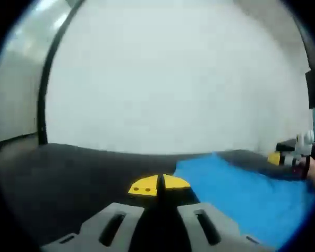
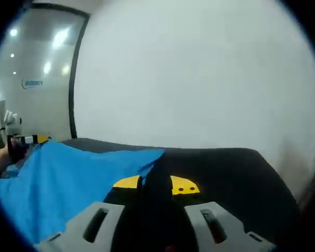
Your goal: Spread out the cloth and fold it
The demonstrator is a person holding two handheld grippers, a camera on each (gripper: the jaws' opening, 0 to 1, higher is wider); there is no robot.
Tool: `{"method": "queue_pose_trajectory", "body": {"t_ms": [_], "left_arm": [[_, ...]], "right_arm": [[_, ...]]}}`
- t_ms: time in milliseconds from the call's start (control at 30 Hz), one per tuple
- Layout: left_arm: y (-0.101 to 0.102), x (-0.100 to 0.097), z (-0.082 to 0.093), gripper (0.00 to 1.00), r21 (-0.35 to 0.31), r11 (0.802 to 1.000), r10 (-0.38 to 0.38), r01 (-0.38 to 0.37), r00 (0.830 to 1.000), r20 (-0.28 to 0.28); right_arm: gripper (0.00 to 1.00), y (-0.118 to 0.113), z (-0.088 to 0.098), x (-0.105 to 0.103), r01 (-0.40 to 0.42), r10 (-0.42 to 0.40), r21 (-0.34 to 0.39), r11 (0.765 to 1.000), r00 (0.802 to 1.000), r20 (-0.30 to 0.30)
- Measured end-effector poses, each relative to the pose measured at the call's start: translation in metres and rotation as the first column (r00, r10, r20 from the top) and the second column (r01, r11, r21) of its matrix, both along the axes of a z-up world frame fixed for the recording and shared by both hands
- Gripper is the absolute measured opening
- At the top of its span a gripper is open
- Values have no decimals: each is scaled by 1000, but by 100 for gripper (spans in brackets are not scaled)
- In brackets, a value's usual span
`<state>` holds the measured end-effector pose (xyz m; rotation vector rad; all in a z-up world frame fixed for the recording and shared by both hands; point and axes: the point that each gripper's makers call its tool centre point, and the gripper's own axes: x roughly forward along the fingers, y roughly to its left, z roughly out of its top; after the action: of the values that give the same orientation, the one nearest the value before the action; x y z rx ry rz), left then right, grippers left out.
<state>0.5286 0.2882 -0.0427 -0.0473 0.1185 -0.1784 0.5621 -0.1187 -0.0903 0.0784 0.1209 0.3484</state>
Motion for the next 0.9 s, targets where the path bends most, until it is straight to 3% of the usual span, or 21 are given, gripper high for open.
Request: {"method": "queue_pose_trajectory", "body": {"t_ms": [133,167,233,300,400,467,567,667,800,900], "left_arm": [[23,-13,-44,0,17,999,45,-42,984,-170],[23,-17,-46,0,-17,999,35,-38,985,-167],[19,-30,-54,0,-43,999,0,-10,977,-215],[16,-42,-60,0,5,999,-34,36,969,-245],[18,-47,-49,0,15,999,-40,45,974,-222],[23,-40,-25,3,10,1000,-7,8,990,-138],[21,-15,14,13,-17,1000,21,-22,1000,-4],[-1,14,19,14,-52,998,-26,26,1000,-10],[-43,83,-8,30,-128,989,-89,77,991,-97],[-56,124,-39,34,-135,990,-77,52,978,-191]], "right_arm": [[17,-7,-13,2,17,-17,-18,1000,999,-36],[17,-8,-13,2,17,-18,-15,1000,999,-37],[17,-9,-12,1,20,-20,-4,1000,999,-42],[17,-10,-8,2,19,-19,-4,1000,999,-32],[17,-11,-4,5,21,-21,-3,1000,1000,-18],[17,-9,-4,8,16,-16,0,1000,1000,-15],[17,-5,-11,12,2,-2,-21,1000,999,-33],[17,-4,-13,11,0,-1,-25,1000,999,-39],[17,-5,-12,10,0,-1,-37,999,999,-34],[17,-6,-4,8,5,-5,-49,999,1000,-11]]}}
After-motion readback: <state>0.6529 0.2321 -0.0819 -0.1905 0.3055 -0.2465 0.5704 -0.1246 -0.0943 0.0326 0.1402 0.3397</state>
